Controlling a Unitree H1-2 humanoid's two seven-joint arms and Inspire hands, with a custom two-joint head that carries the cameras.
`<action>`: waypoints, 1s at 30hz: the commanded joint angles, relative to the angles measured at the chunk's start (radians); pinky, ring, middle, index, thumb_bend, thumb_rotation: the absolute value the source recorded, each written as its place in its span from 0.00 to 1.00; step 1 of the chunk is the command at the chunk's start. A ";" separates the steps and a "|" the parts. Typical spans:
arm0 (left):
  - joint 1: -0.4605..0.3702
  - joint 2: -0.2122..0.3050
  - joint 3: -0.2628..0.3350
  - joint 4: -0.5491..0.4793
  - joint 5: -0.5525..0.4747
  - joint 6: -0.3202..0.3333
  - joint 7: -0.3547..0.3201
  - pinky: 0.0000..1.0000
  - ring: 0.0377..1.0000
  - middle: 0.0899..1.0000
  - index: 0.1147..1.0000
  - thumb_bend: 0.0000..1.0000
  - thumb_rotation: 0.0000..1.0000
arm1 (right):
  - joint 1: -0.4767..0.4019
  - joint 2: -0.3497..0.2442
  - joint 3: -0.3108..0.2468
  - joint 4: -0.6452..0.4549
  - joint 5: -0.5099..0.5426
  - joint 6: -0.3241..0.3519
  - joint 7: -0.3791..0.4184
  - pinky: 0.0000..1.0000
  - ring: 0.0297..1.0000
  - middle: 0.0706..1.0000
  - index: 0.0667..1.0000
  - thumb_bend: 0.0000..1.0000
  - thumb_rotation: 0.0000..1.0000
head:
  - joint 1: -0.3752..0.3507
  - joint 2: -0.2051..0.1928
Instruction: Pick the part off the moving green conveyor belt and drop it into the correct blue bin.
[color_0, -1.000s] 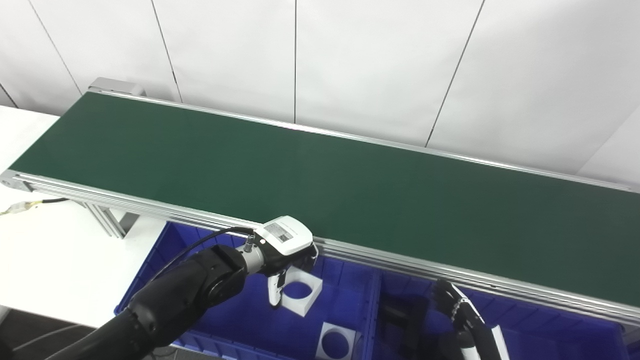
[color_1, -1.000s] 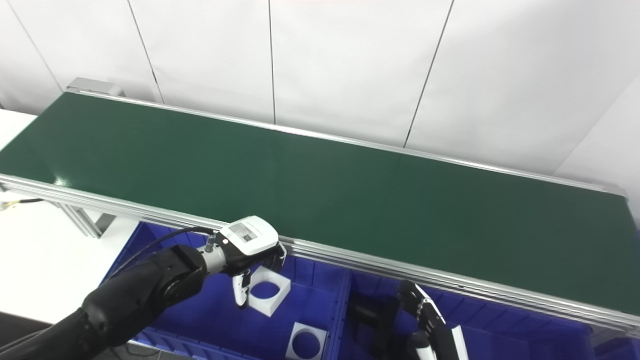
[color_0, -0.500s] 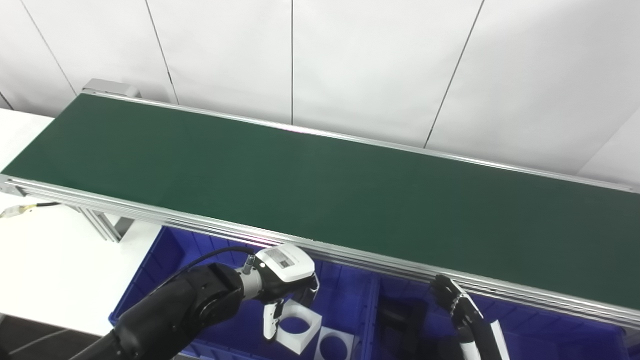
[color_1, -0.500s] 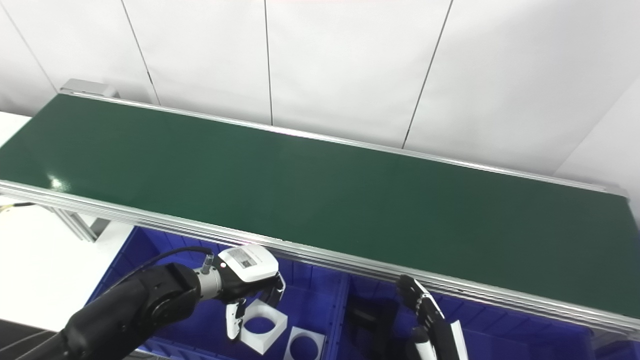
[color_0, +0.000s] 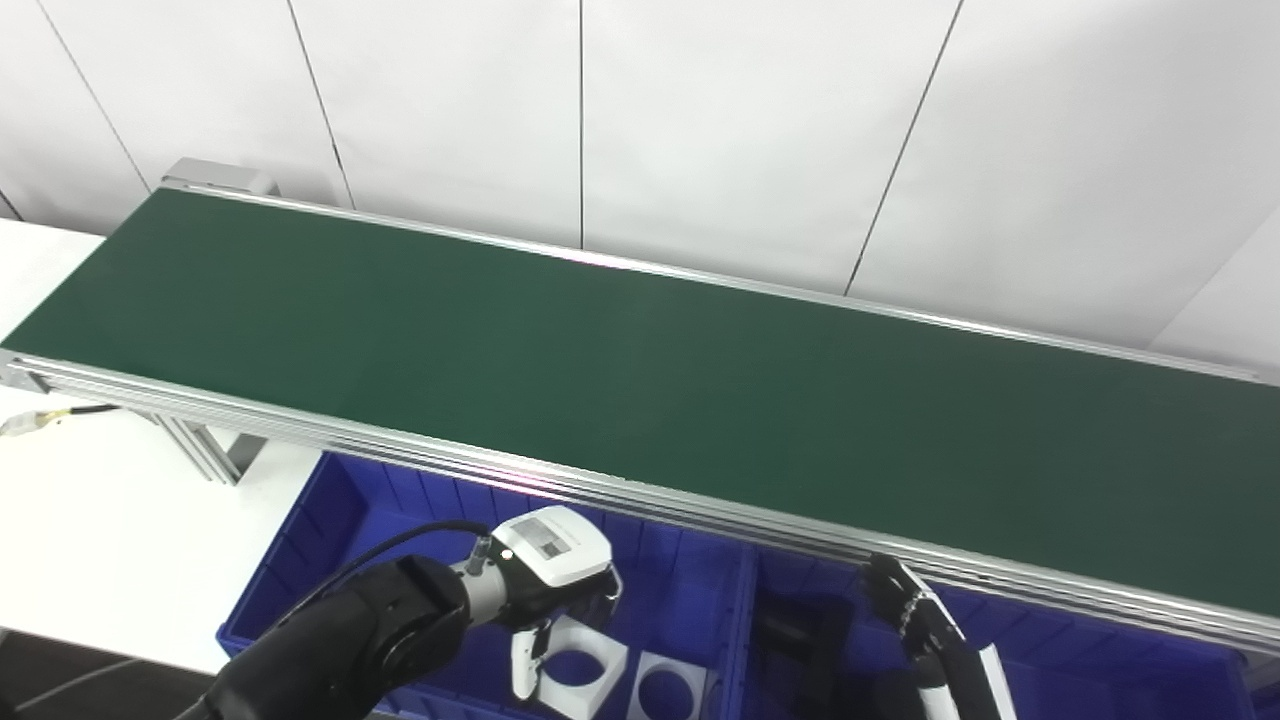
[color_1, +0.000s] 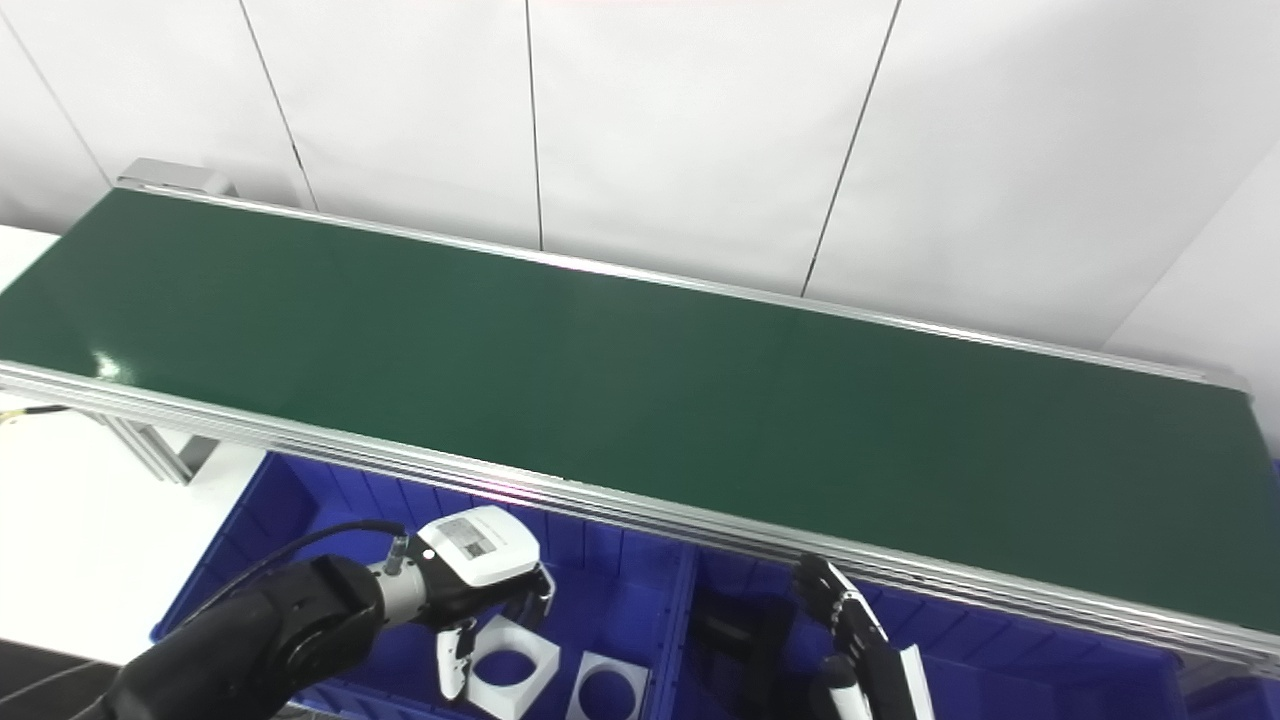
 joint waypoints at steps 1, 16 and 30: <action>-0.013 0.000 0.009 -0.002 0.019 -0.014 0.052 0.31 0.37 0.46 0.47 0.50 0.00 | -0.003 -0.007 -0.001 -0.031 0.002 -0.053 -0.003 0.85 0.84 0.83 0.85 0.84 0.96 | 0.000 0.001; -0.025 0.007 0.014 0.015 0.018 0.008 0.031 0.62 0.67 0.69 0.65 0.99 0.32 | 0.005 -0.007 -0.003 -0.040 0.004 -0.053 0.002 0.86 0.84 0.83 0.85 0.85 0.95 | 0.000 0.005; -0.036 0.008 0.028 -0.019 -0.021 0.005 -0.059 0.61 0.69 0.72 0.70 1.00 0.47 | 0.003 -0.006 -0.004 -0.034 0.010 -0.053 0.006 0.87 0.85 0.83 0.85 0.85 0.95 | 0.001 -0.001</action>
